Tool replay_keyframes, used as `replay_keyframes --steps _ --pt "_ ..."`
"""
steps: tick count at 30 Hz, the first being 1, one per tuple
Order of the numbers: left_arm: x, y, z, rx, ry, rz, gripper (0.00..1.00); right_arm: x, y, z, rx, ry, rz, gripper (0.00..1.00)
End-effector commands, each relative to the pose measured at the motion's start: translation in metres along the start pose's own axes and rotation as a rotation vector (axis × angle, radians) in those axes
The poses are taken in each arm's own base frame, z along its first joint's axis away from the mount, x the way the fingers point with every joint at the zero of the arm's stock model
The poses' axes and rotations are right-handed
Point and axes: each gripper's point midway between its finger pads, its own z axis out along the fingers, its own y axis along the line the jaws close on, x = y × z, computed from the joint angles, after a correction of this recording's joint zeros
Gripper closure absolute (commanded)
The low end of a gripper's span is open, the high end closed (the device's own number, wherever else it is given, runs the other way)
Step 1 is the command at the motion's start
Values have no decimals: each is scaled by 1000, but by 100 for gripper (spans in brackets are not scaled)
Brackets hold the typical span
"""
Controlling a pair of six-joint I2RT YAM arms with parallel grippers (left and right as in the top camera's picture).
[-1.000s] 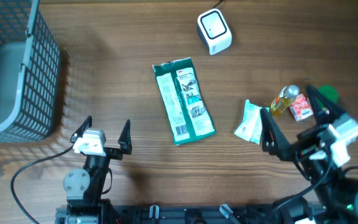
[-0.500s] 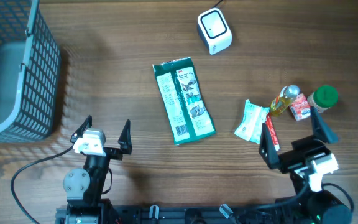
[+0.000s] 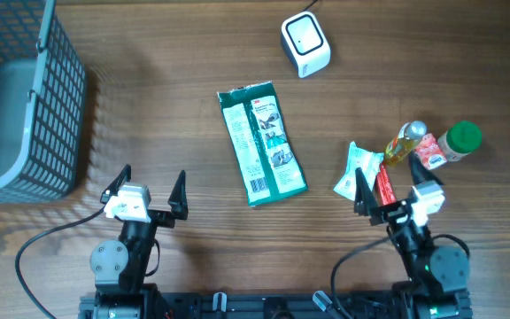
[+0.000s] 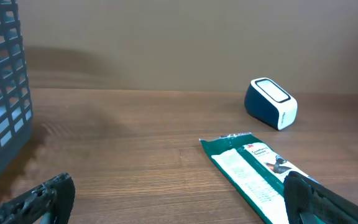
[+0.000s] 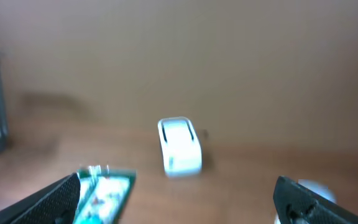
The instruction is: Scan the item barcode
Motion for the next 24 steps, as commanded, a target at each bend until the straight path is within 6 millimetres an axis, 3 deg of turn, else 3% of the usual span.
replay_keyframes --steps 1,24 --pt "1 1 0 1 1 15 0 17 -13 -2 56 66 27 0" --pt "1 1 0 1 1 15 0 17 -20 -3 91 65 25 0"
